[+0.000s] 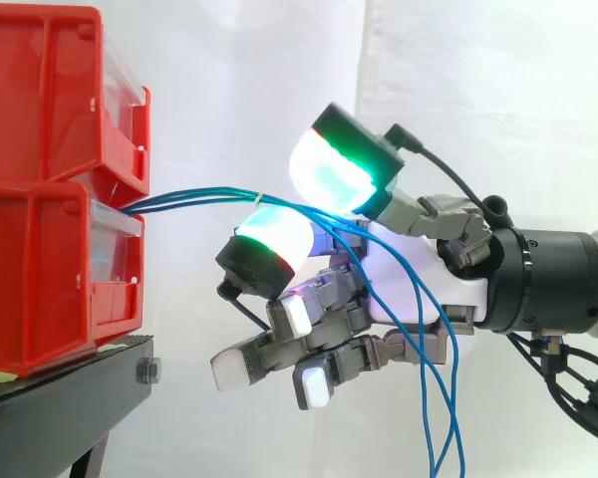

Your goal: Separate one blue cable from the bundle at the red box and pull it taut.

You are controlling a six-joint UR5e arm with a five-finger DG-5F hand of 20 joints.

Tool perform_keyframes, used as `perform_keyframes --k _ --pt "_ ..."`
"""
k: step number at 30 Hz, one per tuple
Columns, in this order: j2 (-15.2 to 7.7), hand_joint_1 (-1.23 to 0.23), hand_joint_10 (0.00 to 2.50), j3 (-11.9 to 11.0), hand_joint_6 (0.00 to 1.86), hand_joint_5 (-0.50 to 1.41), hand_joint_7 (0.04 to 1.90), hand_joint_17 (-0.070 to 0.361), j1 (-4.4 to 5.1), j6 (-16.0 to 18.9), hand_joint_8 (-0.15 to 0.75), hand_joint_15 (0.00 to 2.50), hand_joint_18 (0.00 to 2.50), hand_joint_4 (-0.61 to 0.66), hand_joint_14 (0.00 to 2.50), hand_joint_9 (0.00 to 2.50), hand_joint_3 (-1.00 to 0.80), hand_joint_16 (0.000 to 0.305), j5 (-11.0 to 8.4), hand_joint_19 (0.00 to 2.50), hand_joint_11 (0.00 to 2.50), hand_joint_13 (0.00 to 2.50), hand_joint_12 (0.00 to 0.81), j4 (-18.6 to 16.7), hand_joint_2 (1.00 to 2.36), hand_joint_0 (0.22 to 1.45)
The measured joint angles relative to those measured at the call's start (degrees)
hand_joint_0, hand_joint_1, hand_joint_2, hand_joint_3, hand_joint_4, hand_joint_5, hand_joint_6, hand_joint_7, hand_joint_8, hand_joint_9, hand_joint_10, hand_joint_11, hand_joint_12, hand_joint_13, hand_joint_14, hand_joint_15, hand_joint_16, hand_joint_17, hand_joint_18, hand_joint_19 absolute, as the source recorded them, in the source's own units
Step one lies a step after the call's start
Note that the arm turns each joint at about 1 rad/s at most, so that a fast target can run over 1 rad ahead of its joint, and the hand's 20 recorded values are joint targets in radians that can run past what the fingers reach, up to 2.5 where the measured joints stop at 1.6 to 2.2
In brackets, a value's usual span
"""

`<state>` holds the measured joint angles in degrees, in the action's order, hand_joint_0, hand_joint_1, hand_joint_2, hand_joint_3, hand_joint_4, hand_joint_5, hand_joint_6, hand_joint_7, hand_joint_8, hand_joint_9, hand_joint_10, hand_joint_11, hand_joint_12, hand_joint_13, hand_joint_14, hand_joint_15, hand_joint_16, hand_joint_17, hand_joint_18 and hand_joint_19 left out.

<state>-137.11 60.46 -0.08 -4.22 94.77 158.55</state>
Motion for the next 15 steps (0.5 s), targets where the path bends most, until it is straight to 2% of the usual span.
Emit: perform_keyframes --k 4,12,15 --pt "0.0 -0.69 0.02 0.0 0.78 -0.13 1.18 0.111 -0.01 0.0 0.340 0.36 0.82 0.07 0.01 0.97 -0.40 0.049 0.04 0.64 0.71 0.62 0.394 0.0 1.01 0.63" --pt "0.0 -0.85 0.02 0.0 0.81 -0.14 1.31 0.111 -0.01 -0.1 0.337 0.36 0.82 0.04 0.01 0.93 -0.19 0.050 0.06 0.63 0.72 0.61 0.396 0.0 1.02 0.64" --pt "0.0 -0.89 0.02 0.0 0.85 -0.16 1.26 0.112 -0.01 -0.1 0.335 0.35 0.81 0.02 0.01 0.90 -0.19 0.050 0.07 0.62 0.72 0.59 0.398 0.0 1.02 0.66"
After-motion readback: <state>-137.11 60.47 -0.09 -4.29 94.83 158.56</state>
